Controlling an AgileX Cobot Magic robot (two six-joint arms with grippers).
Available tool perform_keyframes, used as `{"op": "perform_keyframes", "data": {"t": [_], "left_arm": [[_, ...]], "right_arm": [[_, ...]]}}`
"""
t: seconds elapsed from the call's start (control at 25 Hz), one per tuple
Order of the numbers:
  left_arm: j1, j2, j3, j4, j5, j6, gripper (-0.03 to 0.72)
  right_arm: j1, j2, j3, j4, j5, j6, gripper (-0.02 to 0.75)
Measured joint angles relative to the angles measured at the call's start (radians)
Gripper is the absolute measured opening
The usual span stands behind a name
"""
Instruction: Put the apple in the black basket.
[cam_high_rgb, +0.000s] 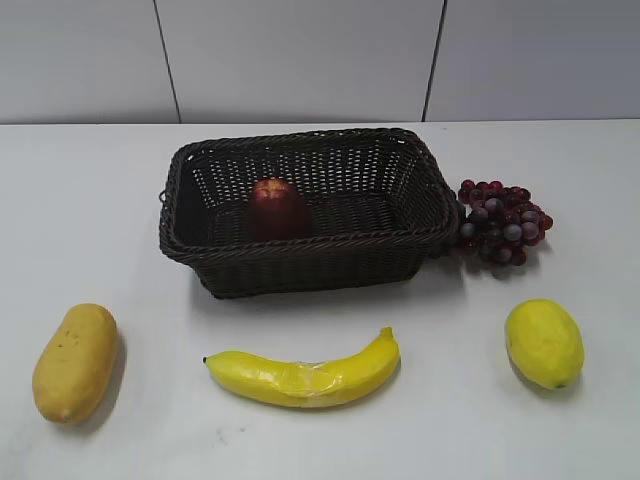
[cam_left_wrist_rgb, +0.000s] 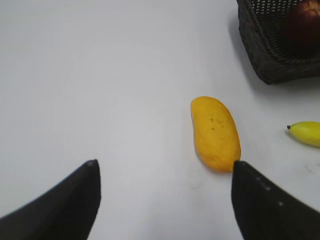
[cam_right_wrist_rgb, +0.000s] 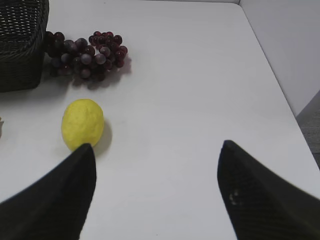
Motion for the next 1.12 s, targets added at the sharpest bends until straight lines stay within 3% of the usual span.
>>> {"op": "perform_keyframes", "data": {"t": [0.2, 0.44, 1.12], "left_arm": [[0.0, -0.227, 0.162, 0.001, -0.002, -0.004, 0.596], [0.0, -0.375, 0.256, 0.003, -0.006, -0.004, 0.591], [0.0, -0.393, 0.265, -0.005, -0.017, -0.004, 0.589]], "right_arm": [[0.0, 0.0, 0.0, 0.0, 0.0, 0.0, 0.571], [0.0, 0.0, 0.0, 0.0, 0.0, 0.0, 0.571], [0.0, 0.0, 0.0, 0.0, 0.0, 0.0, 0.571]]}}
